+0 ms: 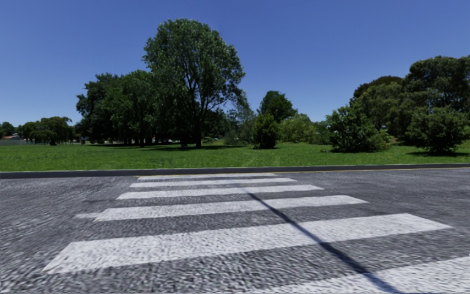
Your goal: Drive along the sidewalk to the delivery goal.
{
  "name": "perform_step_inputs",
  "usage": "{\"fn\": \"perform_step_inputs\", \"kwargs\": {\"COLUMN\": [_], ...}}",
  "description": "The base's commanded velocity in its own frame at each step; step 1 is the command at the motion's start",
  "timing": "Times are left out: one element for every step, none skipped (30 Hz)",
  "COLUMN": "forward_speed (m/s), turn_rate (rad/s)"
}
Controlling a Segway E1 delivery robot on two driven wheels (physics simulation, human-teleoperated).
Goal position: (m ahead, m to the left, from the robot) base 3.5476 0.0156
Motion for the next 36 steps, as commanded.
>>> {"fn": "perform_step_inputs", "kwargs": {"forward_speed": [1.48,1.48,1.48,1.48,1.48,1.48,1.48,1.48,1.48,1.48,1.48,1.48,1.48,1.48,1.48,1.48,1.48,1.48,1.48,1.48,1.48,1.48,1.48,1.48,1.48,1.48,1.48,1.48,1.48,1.48,1.48,1.48,1.48,1.48,1.48,1.48], "turn_rate": [0.0,0.0,0.0,0.0,0.0,0.0,0.0,0.0,0.0,0.0,0.0,0.0,0.0,0.0,0.0,0.0,0.0,0.0,0.0,0.0,0.0,0.0,0.0,0.0,0.0,0.0,0.0,0.0,0.0,0.0,0.0,0.0,0.0,0.0,0.0,0.0]}}
